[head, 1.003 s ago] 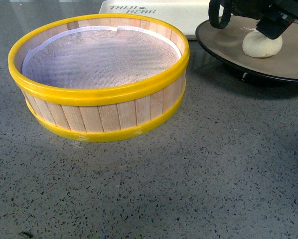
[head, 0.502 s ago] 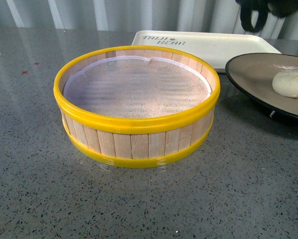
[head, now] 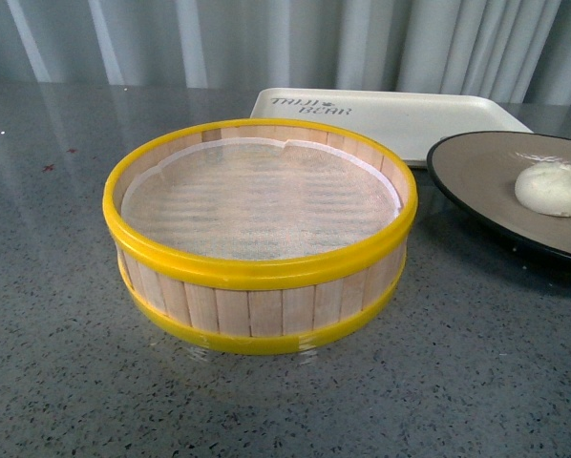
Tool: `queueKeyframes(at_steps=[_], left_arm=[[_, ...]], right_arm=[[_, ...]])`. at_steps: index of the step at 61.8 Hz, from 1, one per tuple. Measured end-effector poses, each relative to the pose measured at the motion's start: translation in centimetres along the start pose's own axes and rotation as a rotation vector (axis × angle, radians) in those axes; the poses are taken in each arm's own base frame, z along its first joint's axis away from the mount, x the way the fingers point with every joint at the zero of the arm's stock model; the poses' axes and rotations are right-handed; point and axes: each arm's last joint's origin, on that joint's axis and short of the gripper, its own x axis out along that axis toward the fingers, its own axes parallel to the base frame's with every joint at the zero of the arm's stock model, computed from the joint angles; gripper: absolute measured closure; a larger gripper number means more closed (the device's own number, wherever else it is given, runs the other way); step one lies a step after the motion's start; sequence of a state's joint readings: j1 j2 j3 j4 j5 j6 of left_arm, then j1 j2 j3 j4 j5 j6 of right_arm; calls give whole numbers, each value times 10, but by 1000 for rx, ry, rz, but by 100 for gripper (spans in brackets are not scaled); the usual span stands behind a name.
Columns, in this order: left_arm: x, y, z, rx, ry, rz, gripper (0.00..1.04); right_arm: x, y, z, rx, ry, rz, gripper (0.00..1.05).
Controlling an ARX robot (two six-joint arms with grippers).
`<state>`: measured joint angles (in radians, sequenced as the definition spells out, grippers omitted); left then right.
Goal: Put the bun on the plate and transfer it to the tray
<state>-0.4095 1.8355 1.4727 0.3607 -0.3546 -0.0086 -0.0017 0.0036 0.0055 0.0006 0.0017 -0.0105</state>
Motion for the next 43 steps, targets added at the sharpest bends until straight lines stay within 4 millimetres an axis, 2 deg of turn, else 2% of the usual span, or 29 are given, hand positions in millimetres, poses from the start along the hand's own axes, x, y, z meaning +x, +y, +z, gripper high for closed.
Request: queueKeyframes(at_steps=[3,11,15,24,33,43], left_arm=[[-27,16,-12,-9,-33,-5,42],[-70,60,-31,-16,-66,40,63],[-90,82,-50,-11,-53,77,76],[-129,100,-90,0,3,44,101],[-165,117,-108,3,-2,47,101],[-190,128,-123,4,9,56,101]], right_arm=[[0,0,0,0,0,0,9],[0,0,0,0,0,5,9],[0,0,0,0,0,3,9],[0,0,0,0,0,3,9],[0,0,0,0,0,3,9],[0,0,0,0,0,3,9]])
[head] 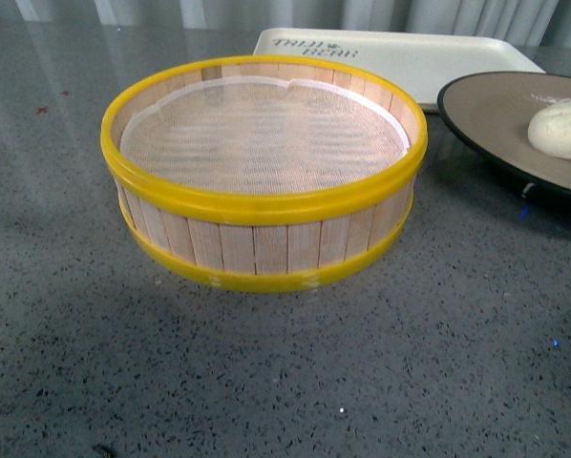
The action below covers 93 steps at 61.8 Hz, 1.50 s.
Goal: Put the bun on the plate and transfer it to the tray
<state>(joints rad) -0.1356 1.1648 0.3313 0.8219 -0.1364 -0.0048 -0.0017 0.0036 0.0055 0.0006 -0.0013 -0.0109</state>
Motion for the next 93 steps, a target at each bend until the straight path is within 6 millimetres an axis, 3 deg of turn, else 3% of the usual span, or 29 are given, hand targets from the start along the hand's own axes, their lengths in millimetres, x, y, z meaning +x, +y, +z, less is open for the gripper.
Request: queueKeyframes(at_steps=[16,38,51,93], left_arm=[[-34,13,-16,-1,-5,2,101],[-64,26,-28,-2,-3,1,101],[-76,26,-36,-2,-16,-2,101],[-103,26,-29,-2,-40,-2,101]], right_arm=[[0,0,0,0,0,0,9],[0,0,0,0,0,0,9],[0,0,0,0,0,0,9],[0,0,0,0,0,0,9]])
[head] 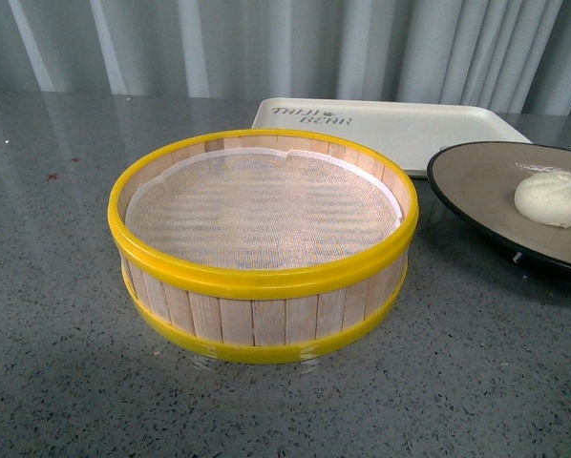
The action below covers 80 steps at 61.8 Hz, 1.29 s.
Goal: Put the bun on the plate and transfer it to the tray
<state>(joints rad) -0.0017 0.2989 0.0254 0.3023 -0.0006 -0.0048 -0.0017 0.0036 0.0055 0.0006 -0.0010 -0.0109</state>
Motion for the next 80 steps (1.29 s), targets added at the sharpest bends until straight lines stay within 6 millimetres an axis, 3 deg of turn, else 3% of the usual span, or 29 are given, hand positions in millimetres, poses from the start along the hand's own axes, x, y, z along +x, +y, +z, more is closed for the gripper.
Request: queueKeyframes(at_steps=[46,72,77,80], left_arm=[[-20,0,-3,-1,6,-1,100],[-20,0,-3,0,6,0,27],[-20,0,-3,0,6,-1,6],[-20,0,-3,0,6,0,7]], right_arm=[[0,0,0,0,0,0,9],[0,0,0,0,0,0,9],[0,0,0,0,0,0,9],[0,0,0,0,0,0,9]])
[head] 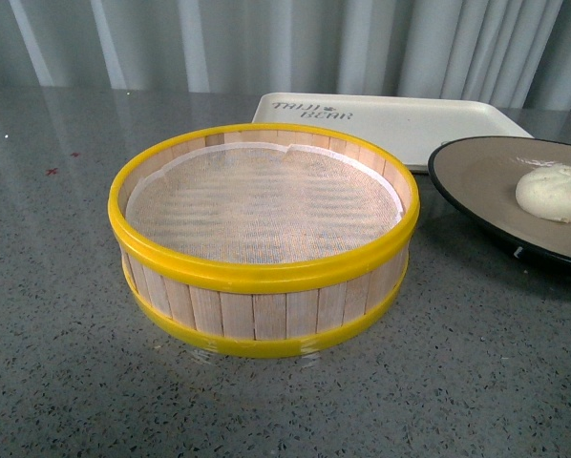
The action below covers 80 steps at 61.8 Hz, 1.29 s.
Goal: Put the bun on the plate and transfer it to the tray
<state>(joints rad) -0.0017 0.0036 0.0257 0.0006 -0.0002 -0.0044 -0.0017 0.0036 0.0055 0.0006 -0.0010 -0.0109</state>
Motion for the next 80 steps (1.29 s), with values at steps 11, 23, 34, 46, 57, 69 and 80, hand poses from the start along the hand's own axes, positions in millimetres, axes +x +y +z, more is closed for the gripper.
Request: queueKeyframes(at_steps=[11,23,34,46,57,69,80], left_arm=[[0,0,0,0,0,0,7],[0,0,0,0,0,0,7],[0,0,0,0,0,0,7],[0,0,0,0,0,0,7],[0,0,0,0,0,0,7],[0,0,0,0,0,0,7],[0,0,0,0,0,0,7]], right_arm=[[0,0,0,0,0,0,9],[4,-1,3,103,22,-127,9],[29,-8,45,-80,106,-3,9],[37,-22,32,-529,432,190,9],[52,-22,21,-1133,294,378,9],[81,-14,-1,-1400,180,452,9],[104,-2,-14,-1458,122,477,9]])
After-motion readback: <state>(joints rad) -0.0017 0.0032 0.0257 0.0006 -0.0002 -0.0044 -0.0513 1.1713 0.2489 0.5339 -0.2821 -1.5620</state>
